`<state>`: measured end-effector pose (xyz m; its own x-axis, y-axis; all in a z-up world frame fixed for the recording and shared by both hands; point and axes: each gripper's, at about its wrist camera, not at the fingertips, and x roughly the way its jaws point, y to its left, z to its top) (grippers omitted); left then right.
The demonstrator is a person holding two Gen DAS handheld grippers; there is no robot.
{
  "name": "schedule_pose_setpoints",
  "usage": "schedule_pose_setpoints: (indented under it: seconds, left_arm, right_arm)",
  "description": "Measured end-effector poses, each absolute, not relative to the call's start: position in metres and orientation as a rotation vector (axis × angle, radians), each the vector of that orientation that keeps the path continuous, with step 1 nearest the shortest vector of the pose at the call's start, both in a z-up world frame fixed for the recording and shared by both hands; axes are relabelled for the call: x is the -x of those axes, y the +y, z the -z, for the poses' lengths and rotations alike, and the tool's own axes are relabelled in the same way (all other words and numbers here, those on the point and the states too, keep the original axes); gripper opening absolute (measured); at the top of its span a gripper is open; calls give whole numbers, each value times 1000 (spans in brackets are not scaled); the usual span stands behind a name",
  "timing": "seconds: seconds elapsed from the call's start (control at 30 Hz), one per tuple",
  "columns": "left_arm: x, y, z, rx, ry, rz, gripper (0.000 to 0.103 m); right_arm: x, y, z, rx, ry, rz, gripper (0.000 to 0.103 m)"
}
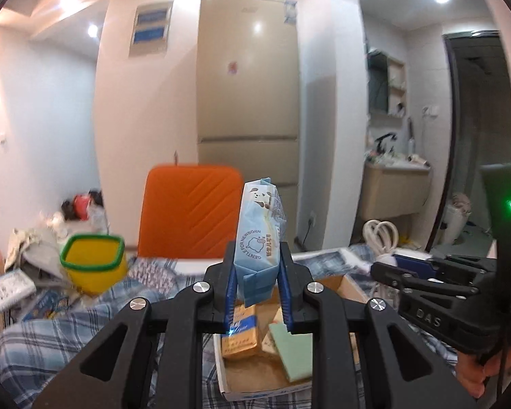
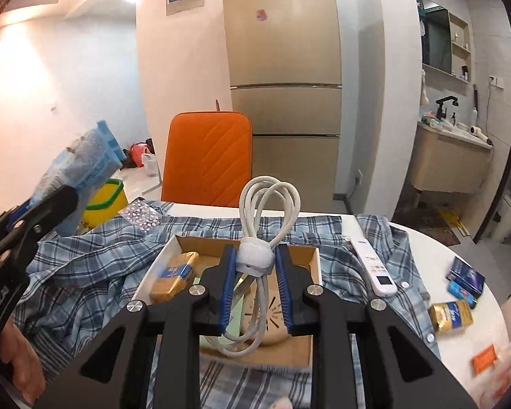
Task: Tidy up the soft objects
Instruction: 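Lower the tissue pack into the box with the left gripper while the right gripper drops the cable in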
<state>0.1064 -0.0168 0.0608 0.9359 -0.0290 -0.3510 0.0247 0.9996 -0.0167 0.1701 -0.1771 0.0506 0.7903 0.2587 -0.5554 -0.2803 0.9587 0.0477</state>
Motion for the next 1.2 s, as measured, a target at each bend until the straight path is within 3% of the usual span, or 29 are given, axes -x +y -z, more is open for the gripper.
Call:
schedule_pose_setpoints:
  seconds: [0.2,0.43,0.5,0.57,0.8,0.87,0.9,0.93,1.2]
  left_arm:
    - [-125,-13,-29,26,447,25,20]
    - [-120,-22,-27,-12,424,30,20]
    - [-120,-20,-28,-13,422,34,20]
    - [-120,-19,-28,-10,422,36,20]
    - [-125,-21,-23,-18,442,71,22]
    - [-132,-23,-17,-29,480,99,46]
    - [-134,-25,-13,-35,486,99,87]
    - [-133,-26,-10,-42,467,89,102]
    - [-132,-21,-6,-27,433,67,102]
  right_arm:
    - [-188,-168,-7,85,660,-308,25]
    - [-192,-156,14,134,660,-314,25]
    - [-192,-156,16,134,658,-316,36]
    - [-192,-158,16,128,635,-307,91]
    - [-184,-165,9,138,551,-261,95]
    - [-183,-165,11,141,555,-257,95]
    - [-183,-165,13,144,558,-256,95]
    - [-183,-165,14,148,560,-256,95]
    - [-180,-168,14,152,554,-242,95]
